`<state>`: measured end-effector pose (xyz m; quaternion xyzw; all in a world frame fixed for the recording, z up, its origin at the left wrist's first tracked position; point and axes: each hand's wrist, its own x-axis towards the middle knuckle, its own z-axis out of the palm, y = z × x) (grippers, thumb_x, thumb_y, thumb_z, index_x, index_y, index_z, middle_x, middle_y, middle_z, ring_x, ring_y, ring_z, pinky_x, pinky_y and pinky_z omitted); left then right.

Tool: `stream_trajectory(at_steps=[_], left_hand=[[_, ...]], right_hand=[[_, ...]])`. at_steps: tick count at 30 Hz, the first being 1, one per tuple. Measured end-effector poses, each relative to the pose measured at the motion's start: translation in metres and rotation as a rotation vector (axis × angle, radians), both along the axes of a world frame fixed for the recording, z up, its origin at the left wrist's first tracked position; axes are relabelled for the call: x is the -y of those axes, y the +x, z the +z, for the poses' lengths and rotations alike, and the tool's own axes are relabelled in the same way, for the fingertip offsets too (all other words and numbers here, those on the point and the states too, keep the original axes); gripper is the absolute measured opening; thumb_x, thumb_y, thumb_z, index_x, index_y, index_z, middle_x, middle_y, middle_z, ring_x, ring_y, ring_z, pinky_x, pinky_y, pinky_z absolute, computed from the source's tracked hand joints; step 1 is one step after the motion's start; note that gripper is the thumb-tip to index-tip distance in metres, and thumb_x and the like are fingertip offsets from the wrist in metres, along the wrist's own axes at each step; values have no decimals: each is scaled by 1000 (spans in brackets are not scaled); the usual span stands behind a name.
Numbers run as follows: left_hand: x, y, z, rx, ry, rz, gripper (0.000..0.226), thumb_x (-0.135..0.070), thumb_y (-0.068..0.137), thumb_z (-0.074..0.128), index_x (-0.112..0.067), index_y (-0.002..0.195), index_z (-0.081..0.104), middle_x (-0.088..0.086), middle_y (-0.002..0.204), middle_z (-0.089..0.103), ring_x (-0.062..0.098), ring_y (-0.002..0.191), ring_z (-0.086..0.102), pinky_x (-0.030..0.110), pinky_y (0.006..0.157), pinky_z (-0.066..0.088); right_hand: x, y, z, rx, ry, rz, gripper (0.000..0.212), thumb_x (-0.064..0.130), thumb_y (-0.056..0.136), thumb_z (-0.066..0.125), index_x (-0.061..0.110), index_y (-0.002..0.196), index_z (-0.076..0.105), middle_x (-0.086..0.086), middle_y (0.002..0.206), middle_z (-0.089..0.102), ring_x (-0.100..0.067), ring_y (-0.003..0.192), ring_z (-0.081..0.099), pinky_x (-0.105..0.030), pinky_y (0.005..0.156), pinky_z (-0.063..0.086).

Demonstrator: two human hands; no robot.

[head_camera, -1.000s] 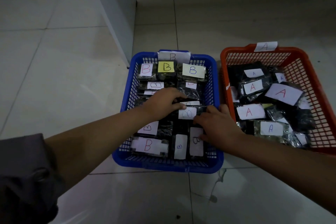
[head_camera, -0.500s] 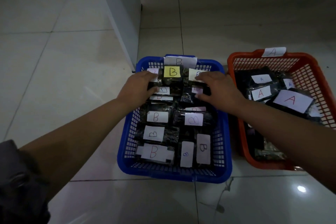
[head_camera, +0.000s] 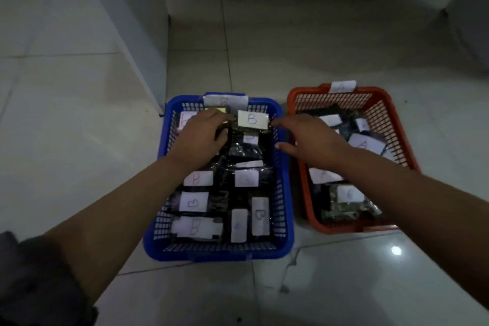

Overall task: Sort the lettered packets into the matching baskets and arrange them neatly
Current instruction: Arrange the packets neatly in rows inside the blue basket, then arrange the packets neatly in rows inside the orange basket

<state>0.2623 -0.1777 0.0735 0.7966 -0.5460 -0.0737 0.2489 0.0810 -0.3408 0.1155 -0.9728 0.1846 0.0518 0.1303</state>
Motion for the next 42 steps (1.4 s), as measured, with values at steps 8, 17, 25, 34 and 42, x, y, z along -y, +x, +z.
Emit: stream_trajectory(at_steps=[8, 17, 25, 34, 42], left_hand=[[67, -31, 36, 63, -70, -64, 29, -10, 91, 51, -13, 118, 59, 6, 114, 61, 19, 108, 53, 27, 91, 38], [64, -93, 17, 160, 91, 1, 31, -11, 89, 53, -14, 118, 60, 7, 116, 62, 23, 105, 57, 32, 87, 44], [128, -136, 37, 153, 271, 38, 27, -18, 92, 45, -13, 116, 57, 9, 110, 59, 23, 99, 55, 32, 80, 43], [186, -129, 9, -61, 342, 134, 35, -33, 90, 54, -18, 122, 55, 7, 122, 55, 23, 111, 52, 36, 91, 45], [215, -142, -17, -161, 268, -35, 90, -61, 67, 71, -25, 141, 34, -2, 142, 37, 16, 130, 34, 30, 105, 30]], right_hand=[[47, -55, -13, 249, 180, -126, 38, 21, 84, 66, 19, 121, 58, 0, 115, 64, -13, 104, 56, -22, 86, 39], [96, -74, -35, 369, 178, -136, 34, 21, 85, 63, 17, 119, 59, -4, 116, 64, -21, 109, 55, -30, 91, 41], [161, -119, -20, 278, 103, -407, 31, 14, 83, 57, 12, 114, 59, -15, 107, 65, -32, 95, 60, -34, 79, 46], [161, -100, -37, 308, 256, -397, 25, 13, 86, 55, 18, 109, 62, -5, 101, 69, -18, 81, 61, -26, 73, 46], [192, -135, -50, 300, 254, -560, 32, 6, 85, 57, 12, 116, 60, -12, 113, 64, -26, 98, 60, -23, 77, 38]])
